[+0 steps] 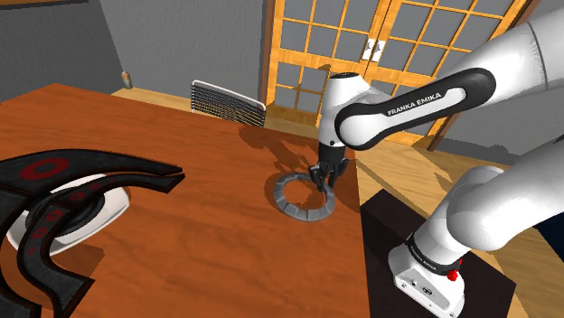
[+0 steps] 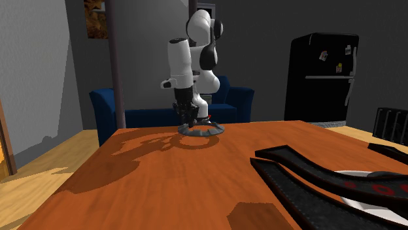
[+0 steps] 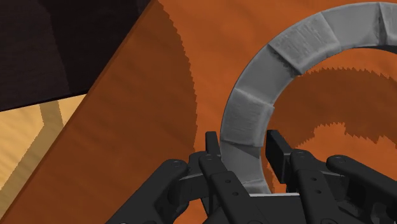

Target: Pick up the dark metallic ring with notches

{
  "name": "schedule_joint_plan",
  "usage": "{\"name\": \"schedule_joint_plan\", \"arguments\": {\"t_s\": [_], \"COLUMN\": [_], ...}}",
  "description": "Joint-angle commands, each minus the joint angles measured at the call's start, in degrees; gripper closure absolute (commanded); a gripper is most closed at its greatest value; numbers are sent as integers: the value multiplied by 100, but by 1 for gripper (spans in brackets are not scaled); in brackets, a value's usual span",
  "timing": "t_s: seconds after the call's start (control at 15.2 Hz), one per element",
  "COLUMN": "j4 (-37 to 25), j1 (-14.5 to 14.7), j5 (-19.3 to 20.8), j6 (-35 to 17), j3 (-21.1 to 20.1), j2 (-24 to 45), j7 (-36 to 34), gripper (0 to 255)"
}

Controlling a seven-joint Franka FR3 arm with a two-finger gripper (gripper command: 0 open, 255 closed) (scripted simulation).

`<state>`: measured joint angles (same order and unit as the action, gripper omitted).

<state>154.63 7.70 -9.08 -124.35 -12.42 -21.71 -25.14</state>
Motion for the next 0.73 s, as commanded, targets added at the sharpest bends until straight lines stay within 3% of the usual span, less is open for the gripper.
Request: {"name": "schedule_joint_plan", "arguments": {"t_s": [0.0,0.66], "j4": [-79,-439], "j1": [-4,-4], "j5": [9,39], "j6": [211,973], "j3": [25,96], "j2": [-130,-534], "j7": [7,-5], "gripper": [255,255]}}
